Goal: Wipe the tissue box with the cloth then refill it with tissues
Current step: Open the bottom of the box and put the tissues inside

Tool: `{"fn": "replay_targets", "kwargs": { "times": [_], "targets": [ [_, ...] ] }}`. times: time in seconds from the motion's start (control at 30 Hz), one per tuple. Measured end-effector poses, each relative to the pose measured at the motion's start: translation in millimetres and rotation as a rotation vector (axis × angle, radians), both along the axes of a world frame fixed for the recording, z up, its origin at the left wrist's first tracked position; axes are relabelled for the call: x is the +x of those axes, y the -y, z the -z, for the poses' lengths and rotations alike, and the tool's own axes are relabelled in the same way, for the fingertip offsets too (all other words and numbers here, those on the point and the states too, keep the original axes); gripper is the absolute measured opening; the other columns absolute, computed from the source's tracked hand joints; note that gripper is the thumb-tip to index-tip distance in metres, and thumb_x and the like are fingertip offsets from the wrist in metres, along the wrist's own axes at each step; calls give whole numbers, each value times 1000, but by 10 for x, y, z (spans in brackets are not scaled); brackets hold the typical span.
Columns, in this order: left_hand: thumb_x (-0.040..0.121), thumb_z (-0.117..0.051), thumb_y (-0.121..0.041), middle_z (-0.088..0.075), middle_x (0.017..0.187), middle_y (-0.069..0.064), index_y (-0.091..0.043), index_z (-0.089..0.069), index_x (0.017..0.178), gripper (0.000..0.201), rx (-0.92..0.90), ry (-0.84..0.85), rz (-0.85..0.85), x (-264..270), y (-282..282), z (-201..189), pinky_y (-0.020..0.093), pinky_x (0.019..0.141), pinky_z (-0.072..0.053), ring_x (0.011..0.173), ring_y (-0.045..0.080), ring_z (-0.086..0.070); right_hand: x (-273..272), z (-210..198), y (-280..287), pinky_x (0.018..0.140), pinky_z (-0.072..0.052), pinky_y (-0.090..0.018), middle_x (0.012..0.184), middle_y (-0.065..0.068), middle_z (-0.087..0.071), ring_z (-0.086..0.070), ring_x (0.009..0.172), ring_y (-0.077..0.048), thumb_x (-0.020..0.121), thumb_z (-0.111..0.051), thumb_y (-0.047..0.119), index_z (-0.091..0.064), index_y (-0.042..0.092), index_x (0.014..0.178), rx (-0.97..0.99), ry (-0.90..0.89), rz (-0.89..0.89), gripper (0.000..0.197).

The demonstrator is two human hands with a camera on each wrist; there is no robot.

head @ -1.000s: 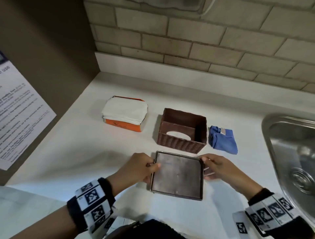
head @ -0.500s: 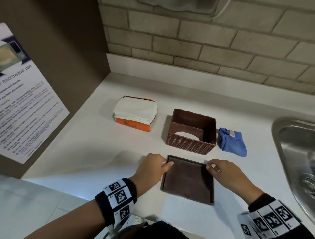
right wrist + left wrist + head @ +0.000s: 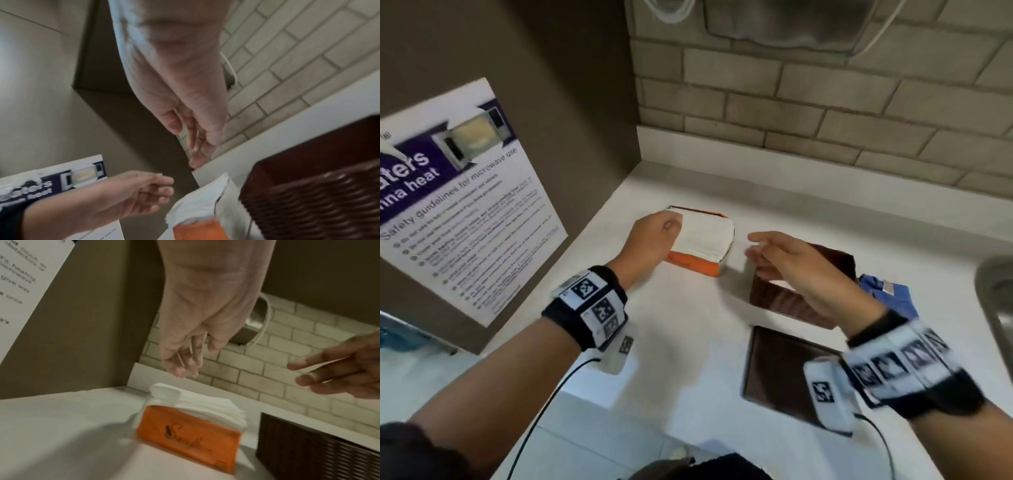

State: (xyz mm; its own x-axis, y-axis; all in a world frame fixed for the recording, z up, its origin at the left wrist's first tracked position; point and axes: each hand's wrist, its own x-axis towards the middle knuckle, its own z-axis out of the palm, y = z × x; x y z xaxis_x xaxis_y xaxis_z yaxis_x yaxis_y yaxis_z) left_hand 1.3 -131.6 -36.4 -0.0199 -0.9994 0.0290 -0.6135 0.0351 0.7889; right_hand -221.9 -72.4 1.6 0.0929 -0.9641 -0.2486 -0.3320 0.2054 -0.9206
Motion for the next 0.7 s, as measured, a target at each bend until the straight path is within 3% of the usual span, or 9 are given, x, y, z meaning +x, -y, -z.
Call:
{"fn": "replay_targets", "kwargs": {
  "times": [0.07,0.1,0.17,0.23,0.33,0.47,0.57,0.7],
  "targets": [
    [98,-42,-14,-63,110,8,-10,-63,108,24,28,46,6,49,183,18,23,84,-36,105,23,-56,214,172,311,84,-50,-22,114,-7,-63,-60,99,-17,98,-43,17,-56,15,119,67,47,61,25],
    [99,-41,-16,-63,121,10,-7,-60,120,30,54,69,18,68,266,49,23,88,-36,114,25,-56,305,249,443,92,-49,-28,118,-8,-62,-58,104,-20,97,-43,18,-55,13,121,94,33,79,27],
    [101,-39,-20,-60,128,14,-5,-54,130,36,112,114,33,90,389,122,24,92,-37,120,28,-53,444,361,620,103,-42,-42,109,-9,-62,-55,113,-29,96,-42,21,-57,10,114,140,-61,86,26],
    [101,-37,-21,-61,126,17,-2,-55,126,36,131,151,39,92,493,209,29,94,-39,119,32,-54,541,398,712,100,-42,-41,103,-11,-62,-54,113,-32,96,-41,22,-57,5,111,167,-150,101,28],
    [100,-34,-18,-63,114,21,2,-58,112,33,138,208,22,70,591,280,37,90,-42,110,37,-56,631,418,816,90,-40,-33,120,-16,-59,-53,109,-31,96,-39,27,-55,1,118,194,-333,124,37],
    [101,-36,-28,-54,133,22,1,-44,134,44,252,393,29,27,669,326,41,100,-41,123,37,-50,726,461,887,106,-32,-40,125,-13,-59,-51,119,-33,97,-34,35,-55,6,122,235,-572,86,44],
    [99,-40,-40,-55,132,20,-1,-39,133,51,326,467,34,4,719,386,44,100,-39,122,38,-51,797,520,940,103,-34,-41,112,-9,-60,-52,114,-31,94,-37,35,-58,9,115,257,-618,45,40],
    [97,-41,-46,-57,126,16,-4,-30,131,55,401,429,35,1,767,411,46,100,-37,117,38,-53,853,630,1004,97,-44,-41,104,-9,-61,-56,109,-34,88,-44,42,-54,6,116,292,-588,109,47]
  ]
}}
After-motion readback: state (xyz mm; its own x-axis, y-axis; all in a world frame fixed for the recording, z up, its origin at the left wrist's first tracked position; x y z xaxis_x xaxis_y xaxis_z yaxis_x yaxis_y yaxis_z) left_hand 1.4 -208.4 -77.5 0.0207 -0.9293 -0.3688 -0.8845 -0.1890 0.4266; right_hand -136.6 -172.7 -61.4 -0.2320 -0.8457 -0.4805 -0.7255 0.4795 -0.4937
